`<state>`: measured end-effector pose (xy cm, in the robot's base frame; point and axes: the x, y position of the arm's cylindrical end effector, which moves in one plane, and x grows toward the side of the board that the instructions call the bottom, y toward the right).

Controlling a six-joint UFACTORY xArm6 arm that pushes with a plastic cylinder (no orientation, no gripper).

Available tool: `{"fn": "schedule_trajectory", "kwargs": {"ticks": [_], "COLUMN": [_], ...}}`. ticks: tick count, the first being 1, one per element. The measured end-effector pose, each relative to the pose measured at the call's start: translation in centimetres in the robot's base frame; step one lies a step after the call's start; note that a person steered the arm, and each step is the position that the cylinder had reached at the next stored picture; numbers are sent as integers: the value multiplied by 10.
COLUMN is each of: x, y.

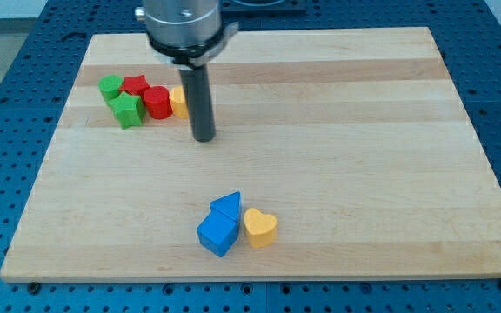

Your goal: Place your hand in between the blue blocks

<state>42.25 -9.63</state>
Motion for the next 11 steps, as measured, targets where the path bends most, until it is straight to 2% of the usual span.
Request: {"fn": "schedule_trajectory", "kwargs": {"ticks": [1,2,3,4,5,6,8,10,11], "x": [-5,-5,-3,43,114,191,196,193,161], "y": [-13,44,144,222,247,233,208,76,42]}}
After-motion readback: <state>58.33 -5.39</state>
